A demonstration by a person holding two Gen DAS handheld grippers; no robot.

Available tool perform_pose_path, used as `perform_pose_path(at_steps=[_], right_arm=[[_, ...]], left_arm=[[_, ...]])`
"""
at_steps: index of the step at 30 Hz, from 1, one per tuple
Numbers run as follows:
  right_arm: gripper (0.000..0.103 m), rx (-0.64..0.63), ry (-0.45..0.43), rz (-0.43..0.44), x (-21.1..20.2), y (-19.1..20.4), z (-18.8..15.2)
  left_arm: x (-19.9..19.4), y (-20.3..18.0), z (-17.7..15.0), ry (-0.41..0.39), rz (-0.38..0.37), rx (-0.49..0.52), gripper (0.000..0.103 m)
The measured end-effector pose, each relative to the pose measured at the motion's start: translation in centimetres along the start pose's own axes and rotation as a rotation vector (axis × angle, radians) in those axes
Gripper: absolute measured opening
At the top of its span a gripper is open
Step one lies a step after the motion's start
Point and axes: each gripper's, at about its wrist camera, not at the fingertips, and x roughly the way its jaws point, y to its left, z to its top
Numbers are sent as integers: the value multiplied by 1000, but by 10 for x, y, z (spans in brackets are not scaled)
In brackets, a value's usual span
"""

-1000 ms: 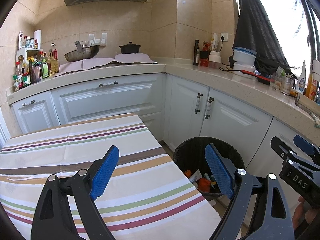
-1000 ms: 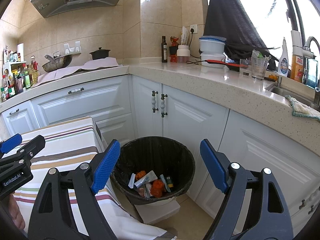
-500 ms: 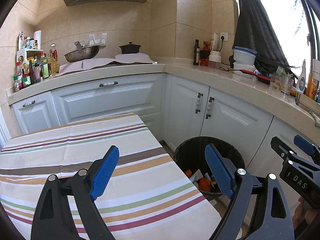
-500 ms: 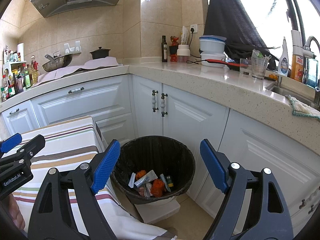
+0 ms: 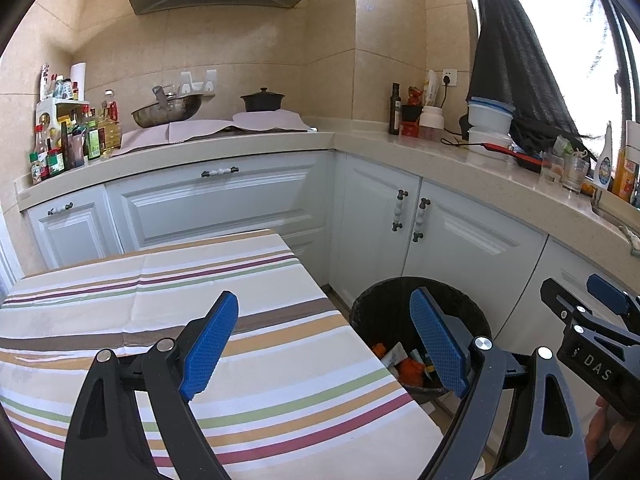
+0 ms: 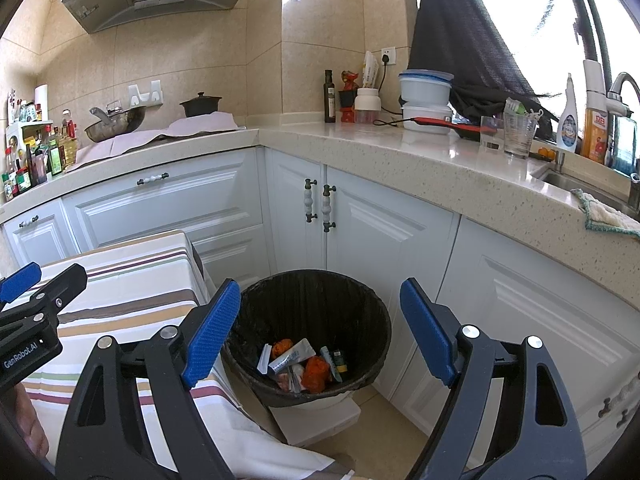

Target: Collect trash

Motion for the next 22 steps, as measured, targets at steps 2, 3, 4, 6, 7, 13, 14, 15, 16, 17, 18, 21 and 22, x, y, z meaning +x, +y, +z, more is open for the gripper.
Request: perform_pose_path(at_steps=[2, 3, 4, 6, 7, 13, 14, 15, 16, 17, 18, 21, 22], right_arm=[[80, 0, 0, 0, 0, 0, -1], [80, 0, 0, 0, -1, 0, -1], [80, 0, 1, 0, 0, 0, -1], [80, 0, -1, -1, -1, 0, -1], [80, 0, 0, -1, 0, 0, -1], [80, -4, 3, 3, -1, 0, -4], [80, -5, 4, 4, -1, 0, -5], [80, -5, 5, 6, -1, 1, -6], [80, -7, 6, 9, -1, 1, -7], [82, -9, 8, 12, -1, 3, -8], [85, -11, 9, 14, 0, 5, -9], [87, -24, 14, 33, 1, 15, -9], [87, -35, 19, 45, 2, 21, -9]], left_arm=[[1, 0, 0, 2, -4, 0, 85], [1, 0, 0, 4, -6, 0, 85], [2, -1, 0, 7, -9, 1, 85], [3, -2, 0, 14, -16, 6, 85], [3, -2, -1, 17, -18, 8, 86], [7, -6, -4, 46, -36, 37, 87], [8, -7, -5, 47, -31, 44, 87], [9, -7, -6, 49, -21, 51, 87], [10, -6, -6, 54, -10, 55, 87], [11, -4, -7, 63, -2, 55, 87], [14, -2, -8, 76, -2, 52, 87], [19, 9, -12, 106, 12, 40, 87], [20, 14, -14, 110, 29, 34, 87]])
